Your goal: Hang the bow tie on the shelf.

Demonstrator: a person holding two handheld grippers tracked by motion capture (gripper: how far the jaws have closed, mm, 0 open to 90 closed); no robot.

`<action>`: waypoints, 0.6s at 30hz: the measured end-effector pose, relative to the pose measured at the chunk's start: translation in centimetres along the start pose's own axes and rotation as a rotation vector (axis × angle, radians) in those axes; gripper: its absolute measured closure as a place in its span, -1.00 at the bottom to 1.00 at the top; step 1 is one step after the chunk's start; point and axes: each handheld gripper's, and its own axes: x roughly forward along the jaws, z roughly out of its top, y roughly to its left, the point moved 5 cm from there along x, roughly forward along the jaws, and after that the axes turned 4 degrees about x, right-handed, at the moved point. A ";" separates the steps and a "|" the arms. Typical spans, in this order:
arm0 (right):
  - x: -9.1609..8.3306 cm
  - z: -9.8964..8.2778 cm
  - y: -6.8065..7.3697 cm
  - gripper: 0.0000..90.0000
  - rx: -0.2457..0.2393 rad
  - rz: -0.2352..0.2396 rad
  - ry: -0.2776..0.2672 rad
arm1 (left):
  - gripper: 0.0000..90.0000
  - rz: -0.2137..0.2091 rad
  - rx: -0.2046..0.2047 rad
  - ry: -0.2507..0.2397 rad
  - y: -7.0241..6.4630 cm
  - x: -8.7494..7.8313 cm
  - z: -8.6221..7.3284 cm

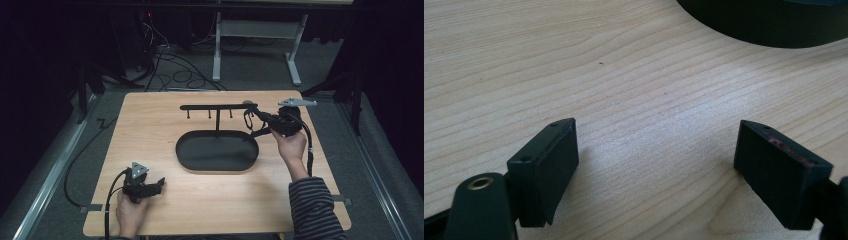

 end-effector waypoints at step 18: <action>0.0 -0.2 0.2 0.92 -0.001 0.000 -0.001 | -0.59 -0.001 0.001 0.001 0.0 0.0 0.0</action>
